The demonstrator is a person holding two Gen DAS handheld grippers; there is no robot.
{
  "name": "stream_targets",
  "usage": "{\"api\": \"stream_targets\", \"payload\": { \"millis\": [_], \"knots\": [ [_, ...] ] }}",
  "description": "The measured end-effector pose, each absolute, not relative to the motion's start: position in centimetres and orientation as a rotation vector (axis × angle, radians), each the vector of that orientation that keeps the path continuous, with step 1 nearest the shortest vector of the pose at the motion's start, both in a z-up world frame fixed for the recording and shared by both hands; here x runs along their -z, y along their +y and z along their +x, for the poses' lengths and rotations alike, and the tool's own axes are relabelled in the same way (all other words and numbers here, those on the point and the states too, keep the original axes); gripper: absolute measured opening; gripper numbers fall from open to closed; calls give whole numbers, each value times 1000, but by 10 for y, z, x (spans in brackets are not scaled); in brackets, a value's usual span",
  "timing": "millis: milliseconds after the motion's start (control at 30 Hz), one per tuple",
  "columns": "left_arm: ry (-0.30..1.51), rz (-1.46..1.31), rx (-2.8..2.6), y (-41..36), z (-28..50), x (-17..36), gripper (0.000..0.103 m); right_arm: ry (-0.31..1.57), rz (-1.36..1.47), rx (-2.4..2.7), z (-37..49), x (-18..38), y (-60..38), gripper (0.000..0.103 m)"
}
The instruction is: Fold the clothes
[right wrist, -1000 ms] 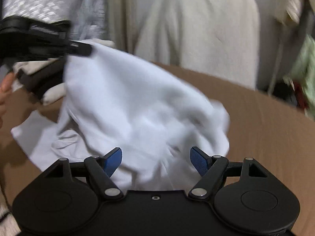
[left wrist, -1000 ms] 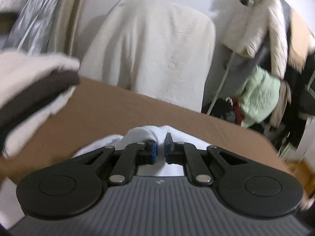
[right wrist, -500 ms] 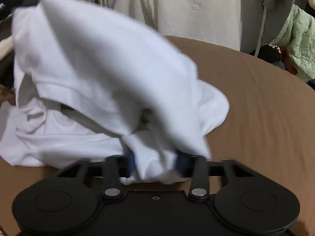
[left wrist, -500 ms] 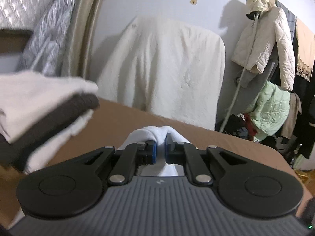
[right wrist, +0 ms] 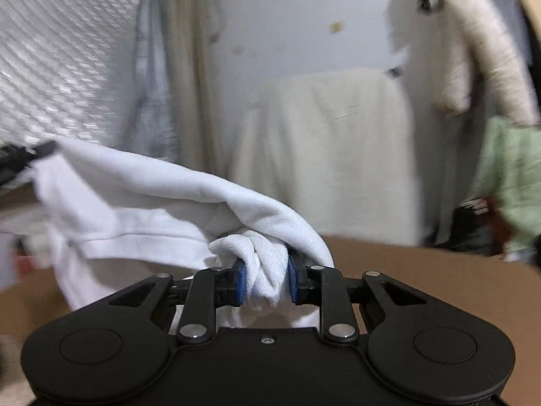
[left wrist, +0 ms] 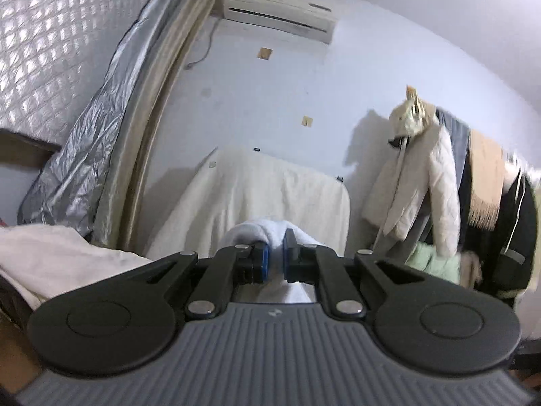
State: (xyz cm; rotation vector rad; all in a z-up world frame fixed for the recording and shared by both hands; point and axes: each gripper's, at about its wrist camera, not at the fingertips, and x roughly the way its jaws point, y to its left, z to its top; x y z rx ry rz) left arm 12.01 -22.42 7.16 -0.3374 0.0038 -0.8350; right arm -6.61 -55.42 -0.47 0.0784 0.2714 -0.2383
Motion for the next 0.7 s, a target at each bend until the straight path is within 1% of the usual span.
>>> {"api": "stream_targets", "payload": {
  "millis": [167, 267, 333, 400, 433, 500, 533, 567, 633, 667, 700],
  "knots": [
    [-52, -409, 831, -193, 106, -105, 7, 229, 95, -38, -103, -41, -580, 26],
    [58, -366, 788, -225, 137, -109, 7, 190, 44, -202, -106, -71, -610, 26],
    [132, -338, 758, -246, 158, -112, 8, 216, 32, -184, -81, -72, -637, 26],
    [210, -302, 723, -269, 180, -111, 8, 252, 28, -143, -50, -70, -666, 29],
    [278, -252, 682, -292, 200, -89, 8, 283, 50, -105, -32, -63, -677, 32],
    [400, -159, 627, -333, 237, -38, 8, 348, 128, 77, 10, -26, -694, 46],
    [462, -138, 617, -343, 259, -1, 9, 362, 160, 192, 27, -4, -700, 51],
    [528, -166, 617, -346, 276, 33, 9, 375, 191, 308, 44, 18, -706, 51],
    [708, -314, 610, -345, 305, 102, 9, 377, 301, 399, 63, 66, -716, 51],
    [779, -313, 602, -348, 315, 124, 9, 382, 366, 395, 69, 91, -721, 51],
    [807, -265, 573, -352, 322, 138, 9, 406, 420, 388, 74, 113, -720, 51]
  ]
}}
